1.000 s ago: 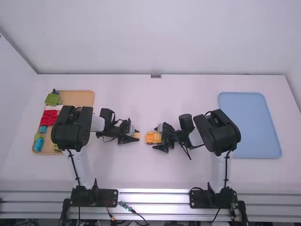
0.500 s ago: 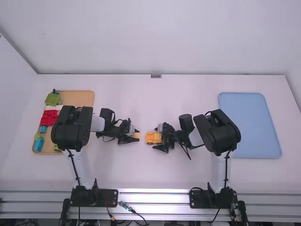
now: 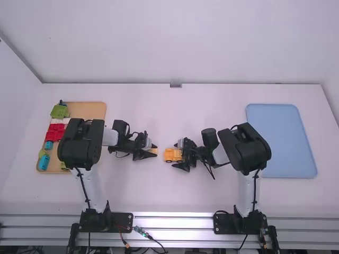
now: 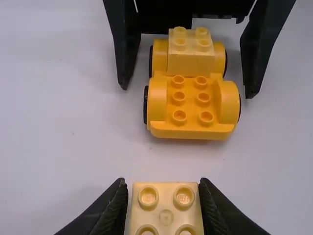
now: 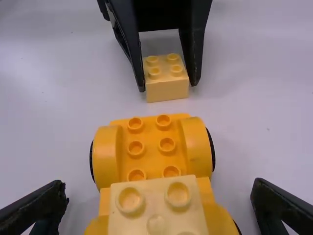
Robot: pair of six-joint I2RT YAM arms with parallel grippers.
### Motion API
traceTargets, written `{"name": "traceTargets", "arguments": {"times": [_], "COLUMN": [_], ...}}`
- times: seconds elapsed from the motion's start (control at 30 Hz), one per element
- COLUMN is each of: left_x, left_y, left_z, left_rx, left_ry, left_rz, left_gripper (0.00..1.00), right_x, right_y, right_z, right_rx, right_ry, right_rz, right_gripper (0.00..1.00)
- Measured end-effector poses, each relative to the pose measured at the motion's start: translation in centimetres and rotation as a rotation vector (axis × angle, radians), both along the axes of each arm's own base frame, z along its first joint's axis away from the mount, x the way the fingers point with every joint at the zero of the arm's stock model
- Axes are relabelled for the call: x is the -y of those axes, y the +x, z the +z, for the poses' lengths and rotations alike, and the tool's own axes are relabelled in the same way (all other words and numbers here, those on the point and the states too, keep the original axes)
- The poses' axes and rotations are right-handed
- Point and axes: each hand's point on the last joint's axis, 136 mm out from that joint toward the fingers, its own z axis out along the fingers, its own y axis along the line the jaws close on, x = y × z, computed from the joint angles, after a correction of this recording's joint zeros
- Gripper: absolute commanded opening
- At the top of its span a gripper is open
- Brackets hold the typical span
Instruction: Assemble lego blocks to make yellow taxi
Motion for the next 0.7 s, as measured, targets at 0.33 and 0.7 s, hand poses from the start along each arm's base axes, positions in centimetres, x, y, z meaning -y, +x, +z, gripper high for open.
{"name": "traceTargets", "arguments": {"times": [0.33,0.7], "left_x": [0.0,0.1], "left_y": [-0.2,-1.2], "left_z": [0.0,0.1], "left_rx": [-0.015,-0.08], "left_ry": [-0.001,-0.011], "left_rz": [0.0,-0.001], "left_gripper": [0.2,0.06], "right_x": [0.0,-0.1], "right_y": [0.0,0.4], "right_z": [0.0,0.0], "right_rx": [0.001,-0.016], "right_ry": [0.0,-0.007], "right_rz": [0.0,0.0], "right_gripper": [0.99,1.0]}}
